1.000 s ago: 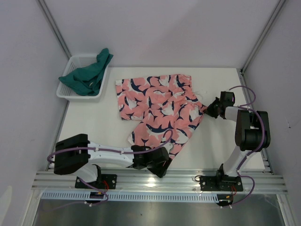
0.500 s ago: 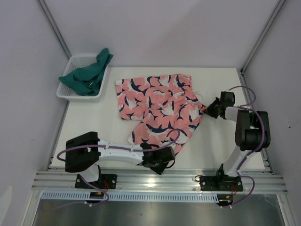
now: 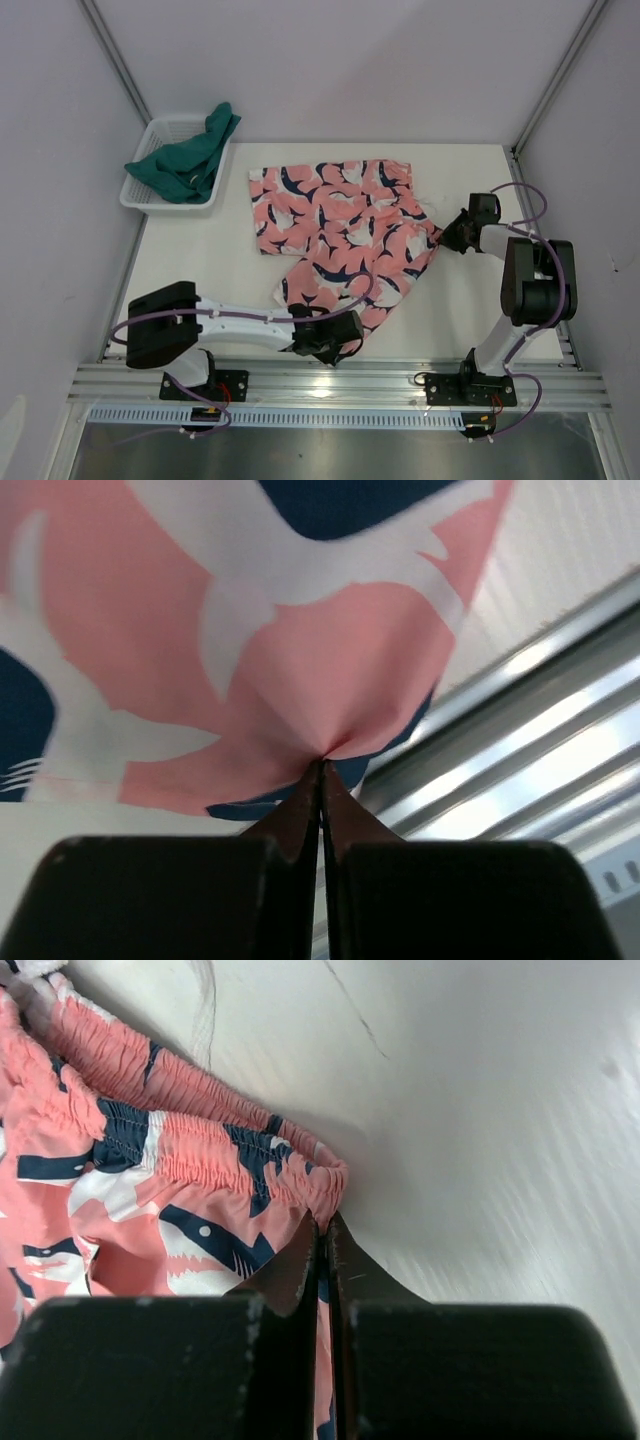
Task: Fold and stack the shorts
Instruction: Flatten the shorts out
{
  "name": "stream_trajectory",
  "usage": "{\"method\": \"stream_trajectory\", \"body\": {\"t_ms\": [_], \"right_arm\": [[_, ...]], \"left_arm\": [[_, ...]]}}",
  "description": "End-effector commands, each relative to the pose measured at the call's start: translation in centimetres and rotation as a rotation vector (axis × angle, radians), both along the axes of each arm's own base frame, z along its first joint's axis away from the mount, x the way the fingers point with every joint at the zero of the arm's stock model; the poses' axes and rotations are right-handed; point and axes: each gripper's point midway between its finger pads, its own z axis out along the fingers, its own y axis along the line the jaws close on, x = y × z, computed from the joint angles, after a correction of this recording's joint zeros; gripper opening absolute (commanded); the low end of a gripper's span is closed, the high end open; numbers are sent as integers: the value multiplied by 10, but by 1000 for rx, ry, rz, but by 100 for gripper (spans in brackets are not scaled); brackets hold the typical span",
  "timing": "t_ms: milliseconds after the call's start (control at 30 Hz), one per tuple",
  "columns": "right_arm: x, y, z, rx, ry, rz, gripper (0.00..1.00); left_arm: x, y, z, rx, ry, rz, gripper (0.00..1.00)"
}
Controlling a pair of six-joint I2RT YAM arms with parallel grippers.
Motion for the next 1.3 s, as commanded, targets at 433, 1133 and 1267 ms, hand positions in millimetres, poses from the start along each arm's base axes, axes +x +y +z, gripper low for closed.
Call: {"method": "stream_trajectory", "body": {"t_ms": [433, 1133, 1267], "right_arm": [[0, -30, 96, -175, 43, -86, 0], [68, 8, 90, -237, 77, 39, 1], [88, 19, 67, -295, 135, 63, 7]], "left_arm": [[67, 79, 101, -268, -166, 185, 0], [103, 93, 67, -279, -88, 336, 0], [113, 103, 49, -264, -63, 383, 0]]}}
